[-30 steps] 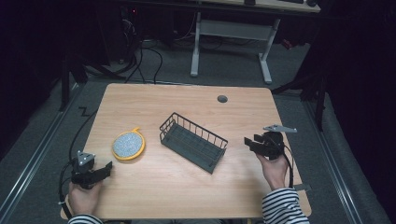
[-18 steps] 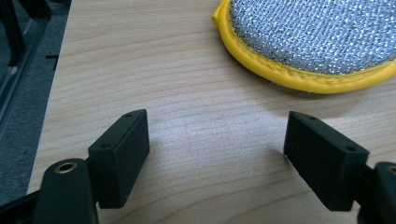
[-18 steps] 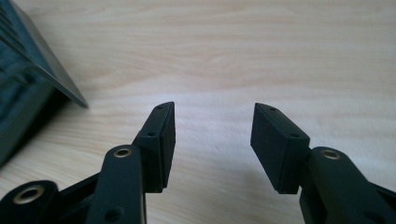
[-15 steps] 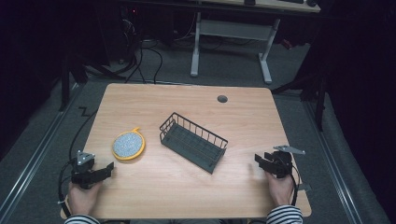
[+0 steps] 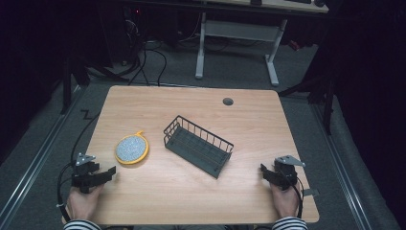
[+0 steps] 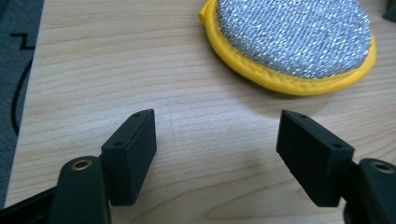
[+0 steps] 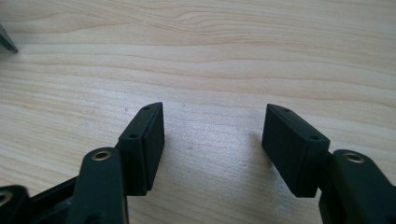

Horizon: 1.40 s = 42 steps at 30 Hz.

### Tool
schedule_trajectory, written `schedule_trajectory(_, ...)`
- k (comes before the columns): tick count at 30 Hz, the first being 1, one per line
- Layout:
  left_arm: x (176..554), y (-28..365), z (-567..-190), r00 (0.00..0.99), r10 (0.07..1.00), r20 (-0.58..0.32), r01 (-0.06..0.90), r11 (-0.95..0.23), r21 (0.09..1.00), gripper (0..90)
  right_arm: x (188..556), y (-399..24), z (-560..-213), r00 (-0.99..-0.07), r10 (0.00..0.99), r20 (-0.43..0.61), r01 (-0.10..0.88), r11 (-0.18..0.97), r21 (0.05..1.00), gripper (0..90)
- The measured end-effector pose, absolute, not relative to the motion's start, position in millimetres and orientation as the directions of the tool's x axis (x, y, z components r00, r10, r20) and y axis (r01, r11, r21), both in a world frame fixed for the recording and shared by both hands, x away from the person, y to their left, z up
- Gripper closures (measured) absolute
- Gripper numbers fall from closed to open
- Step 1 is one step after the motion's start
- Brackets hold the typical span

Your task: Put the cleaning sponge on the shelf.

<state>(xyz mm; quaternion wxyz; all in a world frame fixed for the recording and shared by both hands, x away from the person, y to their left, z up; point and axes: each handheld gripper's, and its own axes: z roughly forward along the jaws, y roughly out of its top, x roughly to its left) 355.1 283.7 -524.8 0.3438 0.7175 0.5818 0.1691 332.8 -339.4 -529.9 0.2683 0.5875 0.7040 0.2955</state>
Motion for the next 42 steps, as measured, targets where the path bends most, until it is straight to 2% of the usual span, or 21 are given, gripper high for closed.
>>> schedule_trajectory(7, 377.1, 276.6, -504.2, 0.255, 0.935, -0.246, 0.747, -0.028, 0.665, 23.8, 333.3, -339.5, -530.0, -0.167, 0.986, -0.021, 0.673, 0.129, 0.729, 37.5)
schedule_trajectory(10, 390.6, 269.8, -495.7, 0.262, 0.938, -0.228, 0.753, -0.050, 0.656, 25.5, 333.2, -339.1, -530.0, -0.163, 0.986, -0.025, 0.672, 0.130, 0.729, 36.9)
schedule_trajectory(17, 422.1, 262.5, -489.5, 0.246, 0.932, -0.266, 0.803, -0.042, 0.594, 29.5, 333.3, -339.0, -530.0, -0.161, 0.987, -0.021, 0.675, 0.126, 0.727, 35.7)
schedule_trajectory(19, 429.4, 261.0, -488.7, 0.240, 0.940, -0.241, 0.819, -0.063, 0.571, 32.7, 333.3, -339.0, -530.1, -0.162, 0.987, -0.020, 0.674, 0.125, 0.728, 35.7)
schedule_trajectory(24, 445.2, 258.5, -488.0, 0.196, 0.958, -0.209, 0.848, -0.058, 0.527, 28.0, 333.2, -338.8, -529.9, -0.161, 0.987, -0.019, 0.676, 0.124, 0.726, 35.3)
schedule_trajectory(30, 453.6, 253.2, -498.5, 0.193, 0.953, -0.232, 0.862, -0.052, 0.503, 29.1, 333.2, -339.0, -529.9, -0.163, 0.987, -0.020, 0.676, 0.126, 0.726, 35.3)
schedule_trajectory(35, 455.1, 250.7, -500.8, 0.201, 0.947, -0.249, 0.861, -0.050, 0.506, 41.3, 333.2, -339.0, -530.0, -0.163, 0.986, -0.021, 0.675, 0.127, 0.726, 35.2)
schedule_trajectory(36, 455.1, 249.6, -501.7, 0.202, 0.947, -0.250, 0.862, -0.051, 0.504, 41.3, 333.2, -339.0, -529.9, -0.163, 0.986, -0.020, 0.676, 0.126, 0.726, 35.2)
schedule_trajectory(42, 456.4, 251.2, -503.3, 0.194, 0.939, -0.284, 0.876, -0.035, 0.482, 54.1, 333.1, -338.8, -529.9, -0.161, 0.987, -0.019, 0.677, 0.124, 0.726, 35.1)
